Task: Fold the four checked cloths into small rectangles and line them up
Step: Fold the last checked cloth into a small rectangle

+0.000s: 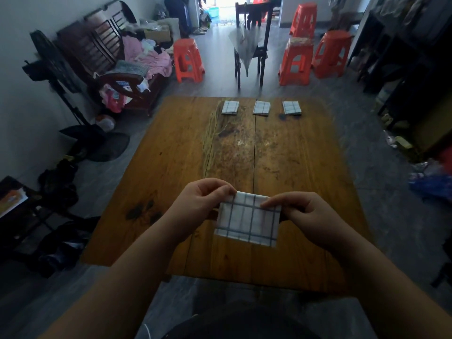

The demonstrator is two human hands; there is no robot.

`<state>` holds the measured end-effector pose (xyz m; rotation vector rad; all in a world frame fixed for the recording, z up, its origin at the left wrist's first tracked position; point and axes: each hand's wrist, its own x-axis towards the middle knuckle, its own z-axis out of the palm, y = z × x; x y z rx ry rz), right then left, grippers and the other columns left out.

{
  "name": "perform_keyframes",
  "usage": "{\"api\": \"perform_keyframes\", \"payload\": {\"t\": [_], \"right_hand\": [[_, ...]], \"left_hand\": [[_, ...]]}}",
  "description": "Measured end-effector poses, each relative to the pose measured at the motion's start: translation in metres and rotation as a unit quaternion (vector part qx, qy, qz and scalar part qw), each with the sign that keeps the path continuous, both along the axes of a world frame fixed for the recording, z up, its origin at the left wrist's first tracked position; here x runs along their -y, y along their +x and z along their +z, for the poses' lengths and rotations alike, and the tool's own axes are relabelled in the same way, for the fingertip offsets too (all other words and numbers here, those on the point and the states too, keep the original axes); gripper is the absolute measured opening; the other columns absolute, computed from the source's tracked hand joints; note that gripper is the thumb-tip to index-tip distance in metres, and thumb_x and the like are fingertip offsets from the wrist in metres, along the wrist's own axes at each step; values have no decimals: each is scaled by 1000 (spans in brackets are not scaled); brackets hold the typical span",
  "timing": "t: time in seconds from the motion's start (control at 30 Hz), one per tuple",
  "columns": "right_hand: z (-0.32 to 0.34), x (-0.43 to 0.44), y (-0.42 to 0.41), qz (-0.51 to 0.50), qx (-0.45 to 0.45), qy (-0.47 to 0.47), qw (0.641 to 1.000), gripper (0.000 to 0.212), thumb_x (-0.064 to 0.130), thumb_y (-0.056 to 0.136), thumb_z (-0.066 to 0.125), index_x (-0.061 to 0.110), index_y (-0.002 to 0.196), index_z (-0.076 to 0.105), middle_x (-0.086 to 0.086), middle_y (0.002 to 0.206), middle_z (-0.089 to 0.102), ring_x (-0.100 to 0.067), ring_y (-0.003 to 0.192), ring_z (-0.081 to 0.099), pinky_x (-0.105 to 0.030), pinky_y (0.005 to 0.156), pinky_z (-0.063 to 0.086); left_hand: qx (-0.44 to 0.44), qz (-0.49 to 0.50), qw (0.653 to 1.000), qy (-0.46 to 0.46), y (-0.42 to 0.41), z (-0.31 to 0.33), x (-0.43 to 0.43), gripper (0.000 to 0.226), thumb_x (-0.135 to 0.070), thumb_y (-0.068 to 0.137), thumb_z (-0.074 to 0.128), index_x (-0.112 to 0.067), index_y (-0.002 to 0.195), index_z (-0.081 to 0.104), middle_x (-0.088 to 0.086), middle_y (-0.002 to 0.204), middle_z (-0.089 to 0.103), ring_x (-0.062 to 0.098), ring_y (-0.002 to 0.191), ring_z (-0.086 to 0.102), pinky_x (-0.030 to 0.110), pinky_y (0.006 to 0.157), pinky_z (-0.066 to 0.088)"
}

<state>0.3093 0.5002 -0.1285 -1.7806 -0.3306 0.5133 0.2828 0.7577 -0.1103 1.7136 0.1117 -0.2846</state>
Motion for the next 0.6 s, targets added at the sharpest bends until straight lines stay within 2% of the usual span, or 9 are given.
{"api": "perform_keyframes", "payload": {"t": [0.07, 0.17, 0.23, 0.3, 0.4, 0.6], "right_hand": [[0, 6, 2, 10, -4, 6, 1000, 38, -5, 96, 49, 21, 92, 76, 1, 118, 68, -13, 109, 66, -31, 85, 59], [-1, 15, 4, -4, 3, 28, 1000, 32, -9, 91, 49, 14, 88, 71, 4, 123, 68, -8, 114, 63, -29, 86, 58], [-1, 17, 6, -41, 15, 25, 999, 22, -1, 95, 51, 14, 95, 68, 6, 119, 69, -5, 106, 65, -27, 80, 58], [-1, 17, 8, -56, 30, -20, 998, 14, 16, 99, 54, 22, 103, 66, 7, 110, 69, -5, 97, 66, -24, 75, 54], [-2, 16, 13, -2, 34, -117, 993, 15, 35, 100, 54, 28, 103, 68, 7, 97, 69, -8, 90, 65, -25, 72, 52], [-8, 26, 17, 17, 22, -150, 988, 15, 34, 99, 58, 25, 95, 70, 5, 92, 69, -11, 87, 66, -28, 72, 54]], "left_hand": [[28, -7, 998, 47, 3, -1, 7, 13, -16, 97, 59, -20, 96, 71, -11, 96, 72, 8, 90, 69, 27, 70, 57], [45, -6, 997, 67, 8, -4, 19, 16, -10, 94, 62, -23, 93, 71, -11, 98, 73, 7, 94, 68, 31, 74, 59], [52, -15, 995, 84, 10, -5, 29, 19, -9, 94, 63, -25, 91, 71, -9, 98, 72, 7, 96, 67, 34, 77, 60], [54, -32, 993, 100, 11, -6, 39, 20, -8, 94, 62, -25, 91, 71, -9, 98, 72, 6, 94, 67, 34, 79, 61], [49, -57, 991, 114, 13, -9, 56, 19, -8, 94, 61, -24, 93, 71, -7, 98, 72, 9, 95, 68, 36, 81, 61], [47, -74, 984, 153, 16, -15, 81, 14, -17, 95, 63, -31, 97, 68, -7, 97, 72, 8, 93, 68, 36, 79, 61]]}}
